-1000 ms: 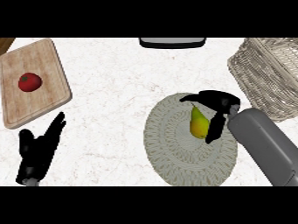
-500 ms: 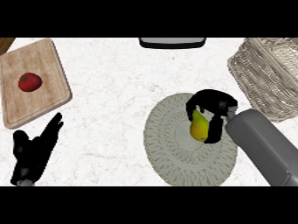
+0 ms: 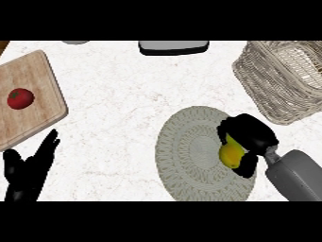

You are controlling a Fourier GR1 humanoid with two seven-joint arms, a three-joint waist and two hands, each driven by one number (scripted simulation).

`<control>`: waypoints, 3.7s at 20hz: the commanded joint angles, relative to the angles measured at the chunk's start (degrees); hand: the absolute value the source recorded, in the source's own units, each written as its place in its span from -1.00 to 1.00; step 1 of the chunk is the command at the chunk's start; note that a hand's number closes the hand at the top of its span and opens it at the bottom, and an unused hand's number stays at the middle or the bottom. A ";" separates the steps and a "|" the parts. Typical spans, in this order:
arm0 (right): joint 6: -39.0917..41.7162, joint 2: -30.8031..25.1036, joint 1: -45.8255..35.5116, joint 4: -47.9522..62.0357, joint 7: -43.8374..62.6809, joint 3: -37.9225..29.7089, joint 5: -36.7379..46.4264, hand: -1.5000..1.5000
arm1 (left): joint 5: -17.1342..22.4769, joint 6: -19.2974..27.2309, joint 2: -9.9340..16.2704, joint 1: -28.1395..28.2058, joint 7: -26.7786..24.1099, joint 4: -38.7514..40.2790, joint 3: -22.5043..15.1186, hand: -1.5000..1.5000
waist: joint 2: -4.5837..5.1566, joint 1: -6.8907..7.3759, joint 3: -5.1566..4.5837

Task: Pick the pear from the placemat and place it in the basket

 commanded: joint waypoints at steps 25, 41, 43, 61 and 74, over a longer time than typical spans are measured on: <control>-4.95 -11.13 2.05 -42.46 34.95 -53.80 -51.79 1.00 | -2.46 -0.15 -3.10 1.50 2.15 3.24 -2.54 0.00 | 1.87 2.30 -0.89; 0.99 -20.87 -11.96 -7.35 21.72 -52.28 -45.48 1.00 | -2.44 -3.69 -2.66 -3.06 3.41 5.90 -0.78 0.00 | 2.68 5.23 -0.74; 1.74 -19.22 -9.95 -8.69 19.94 -51.38 -45.65 1.00 | -4.16 -1.61 -5.01 -2.03 2.40 6.91 -2.00 0.00 | 2.43 4.33 -0.73; -0.68 -15.09 -22.67 28.75 0.91 -51.74 -41.43 1.00 | -3.63 -5.21 -3.12 -0.98 2.23 7.14 0.94 0.00 | 2.79 5.36 -0.71; -7.00 -22.35 -24.19 44.48 -16.62 -47.80 -27.66 -1.00 | -6.18 -4.04 -5.69 -1.85 2.89 5.86 -0.84 0.00 | 2.96 5.62 -0.63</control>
